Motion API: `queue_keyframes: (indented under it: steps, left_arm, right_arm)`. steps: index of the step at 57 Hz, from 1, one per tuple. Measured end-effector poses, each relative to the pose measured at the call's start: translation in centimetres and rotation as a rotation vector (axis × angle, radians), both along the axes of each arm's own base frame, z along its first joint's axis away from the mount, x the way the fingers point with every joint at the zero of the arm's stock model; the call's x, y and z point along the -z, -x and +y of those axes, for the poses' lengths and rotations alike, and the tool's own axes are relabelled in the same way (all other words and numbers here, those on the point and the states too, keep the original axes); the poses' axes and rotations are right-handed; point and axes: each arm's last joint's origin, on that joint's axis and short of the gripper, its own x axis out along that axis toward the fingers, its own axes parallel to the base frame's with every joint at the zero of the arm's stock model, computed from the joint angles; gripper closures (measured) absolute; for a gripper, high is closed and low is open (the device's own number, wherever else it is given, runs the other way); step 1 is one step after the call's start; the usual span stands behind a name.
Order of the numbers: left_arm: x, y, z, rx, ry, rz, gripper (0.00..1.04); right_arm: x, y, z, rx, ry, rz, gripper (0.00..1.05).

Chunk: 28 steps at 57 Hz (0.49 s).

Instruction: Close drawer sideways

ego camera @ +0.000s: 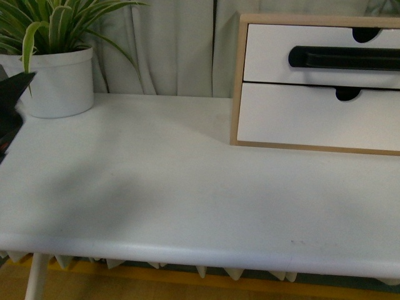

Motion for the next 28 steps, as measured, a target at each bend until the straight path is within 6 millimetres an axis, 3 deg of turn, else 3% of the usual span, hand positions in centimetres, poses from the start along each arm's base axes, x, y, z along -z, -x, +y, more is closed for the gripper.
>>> queue_keyframes:
  steps: [15,28]
  left_arm:
    - [2.9,7.2,2.3,-0.149,0.200,0.154,0.06]
    - [2.9,8.1,2.5,-0.150,0.275,0.135,0.07]
  right_arm:
    - [3.9,4.2,1.4,0.039,-0.110,-0.011,0.09]
    - [4.4,4.7,1.7,0.035,-0.132,-0.023,0.09]
